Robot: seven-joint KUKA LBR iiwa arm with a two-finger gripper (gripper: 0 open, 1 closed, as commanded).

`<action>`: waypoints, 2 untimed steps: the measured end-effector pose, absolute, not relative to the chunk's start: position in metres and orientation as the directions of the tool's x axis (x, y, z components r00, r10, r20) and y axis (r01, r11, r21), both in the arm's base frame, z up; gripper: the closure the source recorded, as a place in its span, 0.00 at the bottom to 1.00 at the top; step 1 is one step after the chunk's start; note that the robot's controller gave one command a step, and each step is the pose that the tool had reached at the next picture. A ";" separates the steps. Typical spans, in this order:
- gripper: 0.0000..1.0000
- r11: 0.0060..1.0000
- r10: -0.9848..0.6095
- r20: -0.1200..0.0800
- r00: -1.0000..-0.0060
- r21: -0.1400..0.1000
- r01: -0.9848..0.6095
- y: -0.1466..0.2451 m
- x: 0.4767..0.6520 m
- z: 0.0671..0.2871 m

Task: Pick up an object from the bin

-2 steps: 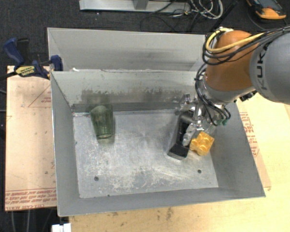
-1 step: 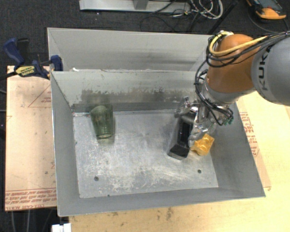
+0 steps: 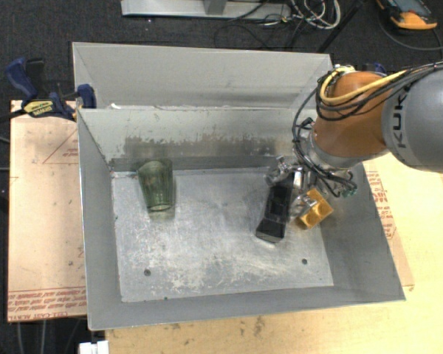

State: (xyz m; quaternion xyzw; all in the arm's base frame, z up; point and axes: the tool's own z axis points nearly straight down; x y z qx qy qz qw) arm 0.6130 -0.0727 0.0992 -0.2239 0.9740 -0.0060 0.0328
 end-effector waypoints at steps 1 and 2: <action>1.00 0.900 -0.437 -0.061 -0.898 -0.026 -0.436 -0.073 0.613 0.099; 1.00 0.900 -0.435 -0.037 -0.900 -0.024 -0.435 -0.078 0.611 0.103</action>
Offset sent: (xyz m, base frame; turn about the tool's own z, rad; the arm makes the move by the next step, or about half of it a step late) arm -0.0084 -0.0266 0.1796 -0.3651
